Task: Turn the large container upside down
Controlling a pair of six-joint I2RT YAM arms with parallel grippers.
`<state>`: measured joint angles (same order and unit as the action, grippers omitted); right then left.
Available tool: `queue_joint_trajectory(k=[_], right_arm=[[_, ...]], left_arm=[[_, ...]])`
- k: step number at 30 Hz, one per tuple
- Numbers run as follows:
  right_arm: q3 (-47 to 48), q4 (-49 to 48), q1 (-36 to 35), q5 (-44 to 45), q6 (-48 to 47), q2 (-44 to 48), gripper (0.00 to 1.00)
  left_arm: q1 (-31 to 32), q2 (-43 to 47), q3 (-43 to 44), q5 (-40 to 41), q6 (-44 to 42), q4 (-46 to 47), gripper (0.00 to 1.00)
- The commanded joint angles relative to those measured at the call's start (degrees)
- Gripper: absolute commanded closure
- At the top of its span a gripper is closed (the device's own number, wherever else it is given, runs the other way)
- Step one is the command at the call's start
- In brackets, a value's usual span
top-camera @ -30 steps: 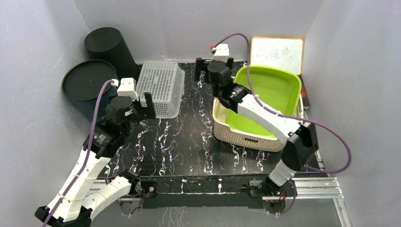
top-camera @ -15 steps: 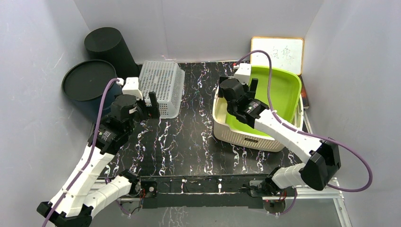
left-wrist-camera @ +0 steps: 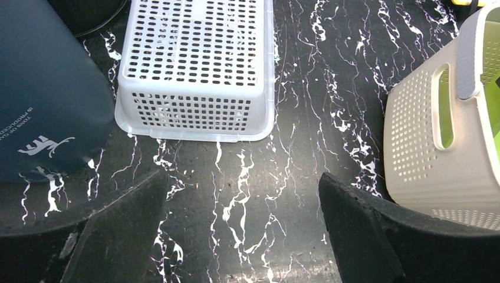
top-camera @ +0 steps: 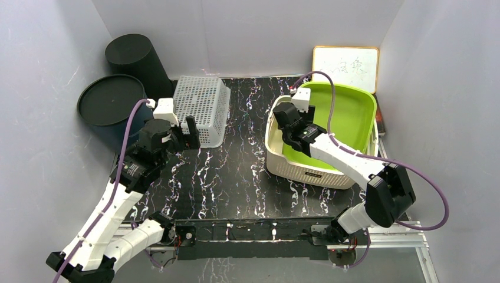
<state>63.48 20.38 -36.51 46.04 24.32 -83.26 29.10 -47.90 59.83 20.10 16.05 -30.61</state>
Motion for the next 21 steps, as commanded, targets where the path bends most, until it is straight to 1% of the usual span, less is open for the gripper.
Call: queue_joint_trajectory(k=[1,2,4,5,10,11,15,21], right_arm=[[-0.3,-4.6,0.1,-1.0,0.9,1.4,0.43],[-0.5,-4.8,0.1,-1.2,0.9,1.6,0.49],[-0.9,-5.3,0.1,-1.5,0.9,2.3,0.69],[-1.2,-5.4,0.0,-1.4,0.9,2.8,0.77],[-2.1,-6.5,0.0,-1.5,0.1,6.5,0.97],[-2.1,-6.5,0.0,-1.5,-0.1,7.6,1.0],[-0.7,-7.2,0.0,-4.0,-1.5,13.1,1.0],[9.0,-2.1,0.0,-11.1,-2.7,16.5,1.0]], left_arm=[[0.2,0.9,1.3,0.3,-0.4,-1.2,0.02],[0.2,1.0,1.4,0.4,-0.4,-1.2,0.02],[0.2,1.3,1.3,0.4,-0.4,-1.0,0.02],[0.2,1.3,1.4,0.4,-0.4,-1.1,0.02],[0.3,1.1,2.3,0.4,-0.6,-1.6,0.02],[0.2,0.9,2.9,0.4,-0.8,-1.8,0.02],[0.2,-0.7,7.9,0.1,-1.6,-3.4,0.02],[0.3,-5.2,18.1,-3.4,-2.2,-6.5,0.02]])
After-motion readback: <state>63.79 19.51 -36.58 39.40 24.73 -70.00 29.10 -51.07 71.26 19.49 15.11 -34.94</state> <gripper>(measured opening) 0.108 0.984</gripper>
